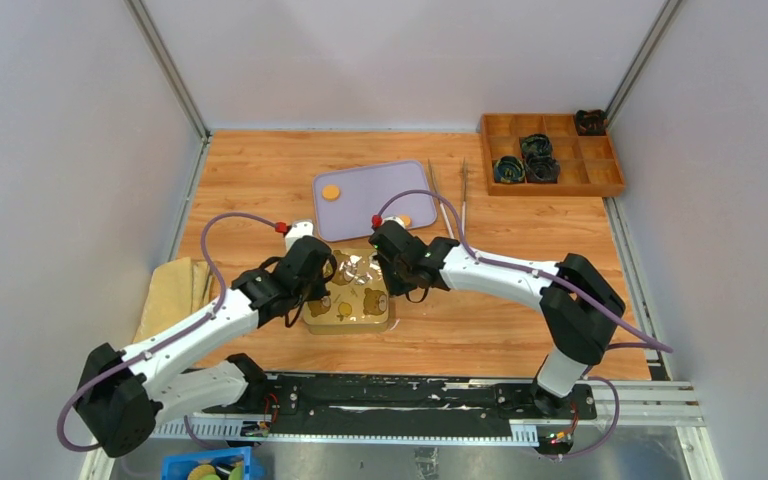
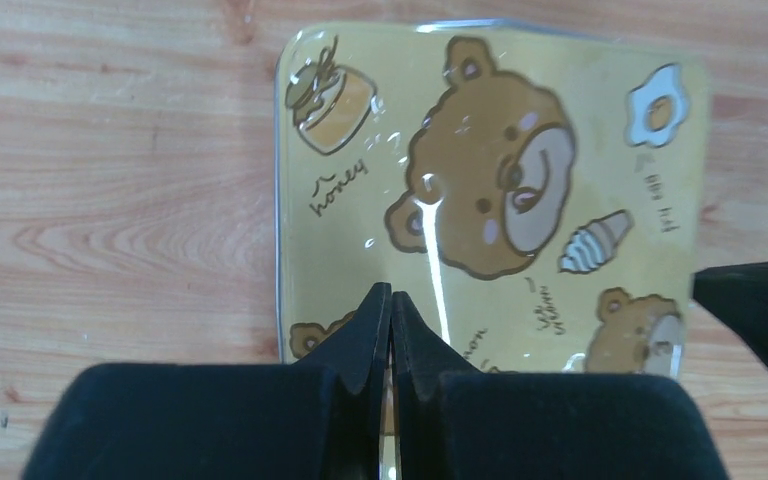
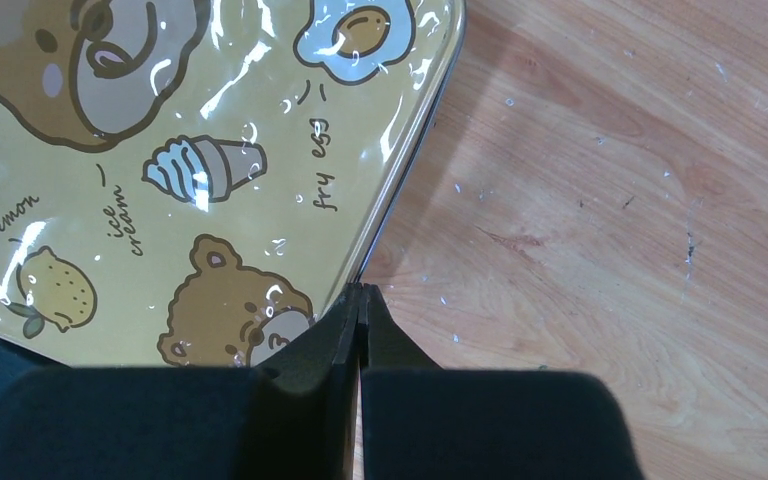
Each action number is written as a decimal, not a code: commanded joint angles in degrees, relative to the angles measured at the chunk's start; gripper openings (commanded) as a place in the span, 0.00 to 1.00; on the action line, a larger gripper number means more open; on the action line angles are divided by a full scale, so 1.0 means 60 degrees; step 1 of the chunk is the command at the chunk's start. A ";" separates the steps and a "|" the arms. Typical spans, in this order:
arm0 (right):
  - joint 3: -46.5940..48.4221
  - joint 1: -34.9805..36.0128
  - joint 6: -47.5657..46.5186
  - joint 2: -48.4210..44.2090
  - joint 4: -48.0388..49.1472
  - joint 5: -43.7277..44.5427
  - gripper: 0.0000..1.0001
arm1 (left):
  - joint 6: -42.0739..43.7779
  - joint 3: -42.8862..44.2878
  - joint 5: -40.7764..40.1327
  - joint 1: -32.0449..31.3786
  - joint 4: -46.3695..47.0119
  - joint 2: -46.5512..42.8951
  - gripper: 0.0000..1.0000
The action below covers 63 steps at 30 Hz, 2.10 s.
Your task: Pack the cookies
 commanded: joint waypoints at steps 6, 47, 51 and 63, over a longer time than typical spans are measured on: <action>0.0181 0.0107 -0.0073 -0.0111 -0.0205 -0.0040 0.00 | -0.0860 -0.0557 -0.0813 -0.0081 -0.0967 0.1188 0.04; 0.1352 0.0031 -0.0666 0.0743 -0.0221 0.0541 0.00 | -0.0932 -0.1192 -0.1154 -0.0081 -0.0527 0.1873 0.01; 0.1476 0.0108 -0.1021 0.0044 -0.0274 0.0994 0.01 | -0.0585 -0.1040 -0.1247 -0.0081 -0.0562 0.0957 0.00; 0.1824 0.0449 -0.1504 -0.1045 -0.1430 0.3131 0.11 | 0.0720 0.0354 -0.1858 -0.0081 -0.0778 -0.1966 0.03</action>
